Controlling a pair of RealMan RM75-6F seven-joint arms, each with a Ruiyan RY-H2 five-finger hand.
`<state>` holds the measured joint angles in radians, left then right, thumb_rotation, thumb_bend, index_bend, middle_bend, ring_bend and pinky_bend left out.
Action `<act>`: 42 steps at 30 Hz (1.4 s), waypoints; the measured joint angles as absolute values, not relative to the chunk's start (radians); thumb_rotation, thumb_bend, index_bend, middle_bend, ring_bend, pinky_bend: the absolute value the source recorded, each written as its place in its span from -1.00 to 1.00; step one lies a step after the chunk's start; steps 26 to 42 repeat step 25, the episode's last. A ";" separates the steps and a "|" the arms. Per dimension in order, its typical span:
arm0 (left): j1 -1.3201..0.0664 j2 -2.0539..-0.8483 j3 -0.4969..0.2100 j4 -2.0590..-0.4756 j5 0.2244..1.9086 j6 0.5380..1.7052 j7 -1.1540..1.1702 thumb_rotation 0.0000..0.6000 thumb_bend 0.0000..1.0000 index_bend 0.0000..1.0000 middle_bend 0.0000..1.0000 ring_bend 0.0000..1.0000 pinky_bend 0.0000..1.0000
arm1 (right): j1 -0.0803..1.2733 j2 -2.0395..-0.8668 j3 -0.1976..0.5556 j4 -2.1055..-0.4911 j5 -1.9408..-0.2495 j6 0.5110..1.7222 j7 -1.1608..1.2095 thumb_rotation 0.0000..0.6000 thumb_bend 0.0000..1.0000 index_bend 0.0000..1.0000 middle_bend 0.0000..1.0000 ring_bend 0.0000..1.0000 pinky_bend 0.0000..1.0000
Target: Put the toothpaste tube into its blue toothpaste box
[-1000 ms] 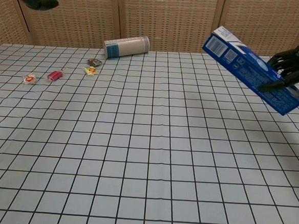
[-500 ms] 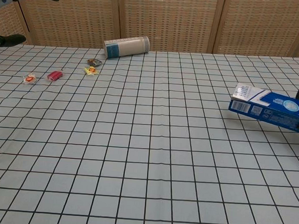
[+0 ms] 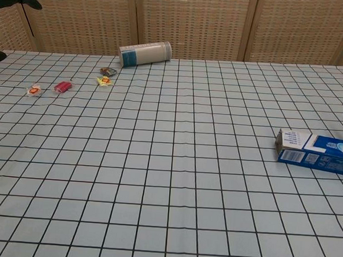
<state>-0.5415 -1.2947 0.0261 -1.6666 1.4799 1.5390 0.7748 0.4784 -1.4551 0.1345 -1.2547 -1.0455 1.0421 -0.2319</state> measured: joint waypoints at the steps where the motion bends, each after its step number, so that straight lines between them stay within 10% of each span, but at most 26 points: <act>1: -0.534 -1.294 0.025 -1.668 1.481 1.544 0.769 1.00 -0.34 -0.67 -0.86 -0.80 -0.81 | 0.474 -1.452 0.134 -1.260 -1.048 1.063 -0.248 1.00 -0.67 -0.99 -1.00 -1.00 -1.00; 25: -0.202 -1.356 0.152 -1.641 1.518 1.667 0.397 1.00 -0.45 -0.93 -1.00 -1.00 -1.00 | 0.214 -1.398 -0.080 -1.469 -1.532 1.549 -0.201 1.00 -0.74 -1.00 -1.00 -1.00 -1.00; 42: -0.202 -1.356 0.152 -1.641 1.518 1.667 0.397 1.00 -0.45 -0.93 -1.00 -1.00 -1.00 | 0.214 -1.398 -0.080 -1.469 -1.532 1.549 -0.201 1.00 -0.74 -1.00 -1.00 -1.00 -1.00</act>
